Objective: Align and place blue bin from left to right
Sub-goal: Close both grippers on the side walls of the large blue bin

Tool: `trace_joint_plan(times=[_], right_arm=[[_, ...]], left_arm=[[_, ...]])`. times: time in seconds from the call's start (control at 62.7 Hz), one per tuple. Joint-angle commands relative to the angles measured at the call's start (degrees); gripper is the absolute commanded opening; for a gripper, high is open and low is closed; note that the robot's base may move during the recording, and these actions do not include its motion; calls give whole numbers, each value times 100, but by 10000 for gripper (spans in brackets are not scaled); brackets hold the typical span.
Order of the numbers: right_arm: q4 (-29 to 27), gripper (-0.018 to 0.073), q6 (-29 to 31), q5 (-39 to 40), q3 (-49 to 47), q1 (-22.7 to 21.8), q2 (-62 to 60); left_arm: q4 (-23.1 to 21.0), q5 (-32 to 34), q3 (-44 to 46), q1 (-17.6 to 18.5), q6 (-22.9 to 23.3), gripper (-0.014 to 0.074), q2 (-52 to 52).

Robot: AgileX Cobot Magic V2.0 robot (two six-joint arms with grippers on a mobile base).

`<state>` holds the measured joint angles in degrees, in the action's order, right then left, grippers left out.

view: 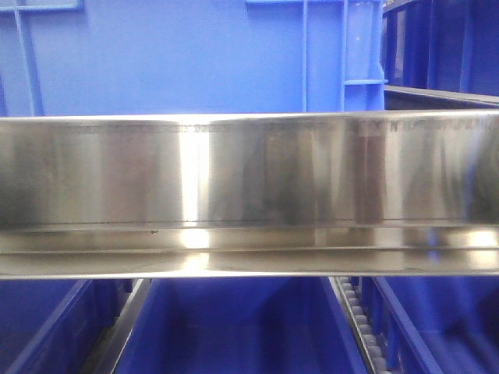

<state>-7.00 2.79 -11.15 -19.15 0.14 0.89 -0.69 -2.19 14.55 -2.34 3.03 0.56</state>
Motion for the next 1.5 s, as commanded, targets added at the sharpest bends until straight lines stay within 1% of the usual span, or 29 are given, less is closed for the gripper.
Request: trace_joint_plan(times=[0.0, 0.08, 0.144, 0.207, 0.239, 0.255, 0.303, 0.319, 0.383, 0.431, 0.462, 0.542, 0.622, 0.702, 0.765, 0.813, 0.893, 0.957, 1.021, 1.068, 1.1, 1.164, 1.212, 1.26, 1.292, 1.34, 1.371, 1.483], right_arm=[[-79, -62, 46, -702, -922, -35, 271], [-229, -12, 46, -1125, -1558, -10, 710], [-379, 83, 46, -1281, -2073, 5, 1108], [-454, 229, 46, -1280, -2423, 5, 1554], [-454, 294, 46, -1265, -2560, 5, 1728], [-454, 342, 46, -1265, -2652, 5, 1859], [-454, 436, 46, -1265, -2840, 5, 2115], [-454, 481, 46, -1265, -2885, 5, 2196], [-454, 578, 46, -1265, -3065, 5, 2580], [-454, 569, 46, -1265, -3183, 12, 2787], [-454, 568, 46, -1276, -3285, 47, 2941], [-558, 569, 46, -1322, -3527, 187, 3248], [-686, 569, 46, -1453, -3781, 418, 3518], [-800, 569, 46, -1643, -4112, 784, 3832], [-810, 569, 46, -1861, -4373, 1087, 4146], [-810, 569, 46, -2057, -4639, 1395, 4414], [-810, 569, 46, -2363, -5140, 1758, 4890], [-810, 569, 46, -2653, -5620, 2085, 5316], [-810, 569, 46, -2899, -6182, 2300, 5760], [-765, 569, 46, -3114, -6539, 2395, 6114], [-699, 566, 46, -3409, -6914, 2459, 6423], [-404, 549, -41, -3939, -7509, 2471, 6898], [-78, 537, -279, -4387, -7981, 2471, 7218], [367, 521, -652, -4846, -8449, 2493, 7575], [668, 513, -808, -5179, -8777, 2520, 7821], [932, 506, -907, -5563, -9160, 2519, 8168], [995, 507, -920, -5847, -9461, 2519, 8414], [1000, 507, -920, -5881, -10316, 2519, 9129]], left_arm=[[321, -843, 829, 28, 6, 50, 230], [389, -1614, 1601, 28, 6, 149, 610], [389, -2132, 2209, 28, 6, 246, 1080], [389, -2474, 2818, 28, 6, 343, 1545], [389, -2591, 3038, 28, 6, 374, 1753], [389, -2647, 3138, 28, 6, 388, 1859], [372, -2678, 3447, 28, 6, 424, 2260], [348, -2693, 3526, 28, 6, 433, 2358], [190, -2891, 3931, 42, 6, 464, 2720], [69, -3064, 4239, 173, 6, 477, 3027], [69, -3167, 4449, 279, 6, 481, 3237], [121, -3455, 4926, 681, 6, 482, 3753], [146, -3715, 5376, 1058, 6, 482, 4242], [134, -4068, 5873, 1434, 6, 482, 4781], [134, -4363, 6218, 1632, 6, 482, 5147], [134, -4614, 6526, 1752, 33, 482, 5482], [123, -4929, 6995, 1807, 124, 481, 5990], [174, -5225, 7398, 1807, 371, 475, 6380], [301, -5421, 7769, 1807, 514, 475, 6742], [376, -5560, 8026, 1807, 526, 475, 7009], [421, -5686, 8236, 1807, 573, 475, 7223], [498, -5902, 8531, 1807, 644, 475, 7533], [555, -6041, 8715, 1807, 643, 475, 7754], [604, -6167, 8937, 1807, 668, 475, 7956], [655, -6240, 9045, 1807, 743, 475, 8066], [786, -6348, 9235, 1796, 936, 475, 8251], [826, -6438, 9369, 1796, 997, 475, 8378], [944, -6755, 9728, 1796, 1034, 475, 8779]])
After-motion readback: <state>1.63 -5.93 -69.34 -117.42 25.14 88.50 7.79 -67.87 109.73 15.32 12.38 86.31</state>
